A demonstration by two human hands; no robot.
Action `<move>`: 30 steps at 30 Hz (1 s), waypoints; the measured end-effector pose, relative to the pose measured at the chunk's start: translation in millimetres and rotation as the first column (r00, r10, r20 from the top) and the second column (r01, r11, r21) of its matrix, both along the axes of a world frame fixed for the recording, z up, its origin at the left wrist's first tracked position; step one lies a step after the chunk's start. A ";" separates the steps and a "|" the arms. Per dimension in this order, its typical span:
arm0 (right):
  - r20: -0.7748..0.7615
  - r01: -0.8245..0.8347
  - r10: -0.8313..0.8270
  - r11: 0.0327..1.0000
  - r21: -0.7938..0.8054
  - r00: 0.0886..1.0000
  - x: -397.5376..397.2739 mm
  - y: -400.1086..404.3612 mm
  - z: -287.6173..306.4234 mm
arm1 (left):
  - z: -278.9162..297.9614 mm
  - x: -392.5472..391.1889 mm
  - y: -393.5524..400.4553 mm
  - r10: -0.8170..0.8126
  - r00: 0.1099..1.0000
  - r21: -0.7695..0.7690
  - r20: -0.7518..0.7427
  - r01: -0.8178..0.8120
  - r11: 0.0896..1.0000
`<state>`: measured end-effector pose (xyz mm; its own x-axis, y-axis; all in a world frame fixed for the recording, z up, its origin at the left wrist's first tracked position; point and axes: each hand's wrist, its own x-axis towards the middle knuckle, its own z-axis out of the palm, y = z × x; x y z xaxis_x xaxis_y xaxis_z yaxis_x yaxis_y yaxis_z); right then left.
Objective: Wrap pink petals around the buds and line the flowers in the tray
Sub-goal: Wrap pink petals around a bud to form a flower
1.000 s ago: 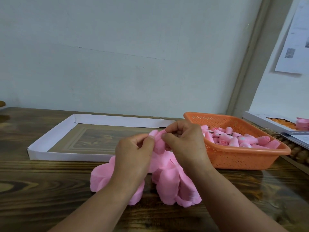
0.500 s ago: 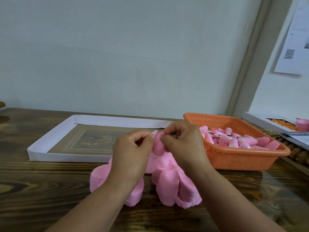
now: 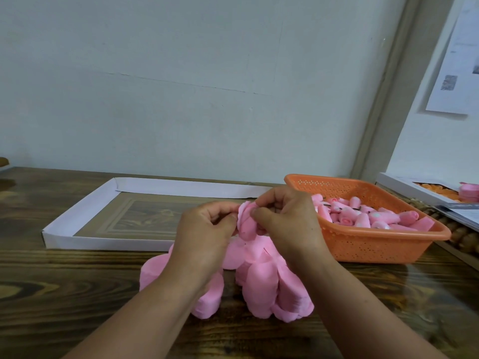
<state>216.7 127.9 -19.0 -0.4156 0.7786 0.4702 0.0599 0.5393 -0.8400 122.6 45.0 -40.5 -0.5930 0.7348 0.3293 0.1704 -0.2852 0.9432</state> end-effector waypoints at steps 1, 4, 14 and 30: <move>-0.002 -0.010 0.010 1.000 -0.004 1.000 0.2 -0.3 0.1 | -0.7 -0.2 0.4 -0.009 1.000 0.012 -0.004 0.009 1.000; -0.015 -0.057 0.057 0.998 -0.035 0.998 0.9 -1.8 1.0 | -0.5 0.8 0.4 -0.044 0.999 0.047 -0.026 0.045 0.998; -0.021 -0.131 0.130 0.987 -0.088 0.991 4.3 -3.3 2.2 | -1.0 0.6 0.8 -0.117 0.993 0.078 -0.012 0.117 0.990; -0.033 -0.240 0.238 0.954 -0.179 0.971 8.4 -3.1 7.2 | -9.8 -8.0 9.6 -0.135 0.978 0.051 0.158 0.129 0.990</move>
<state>225.1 124.8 -11.7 -0.5957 0.7291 0.3369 -0.0622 0.3763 -0.9244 114.6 54.6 -50.3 -0.5392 0.7981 0.2690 -0.0241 -0.3338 0.9423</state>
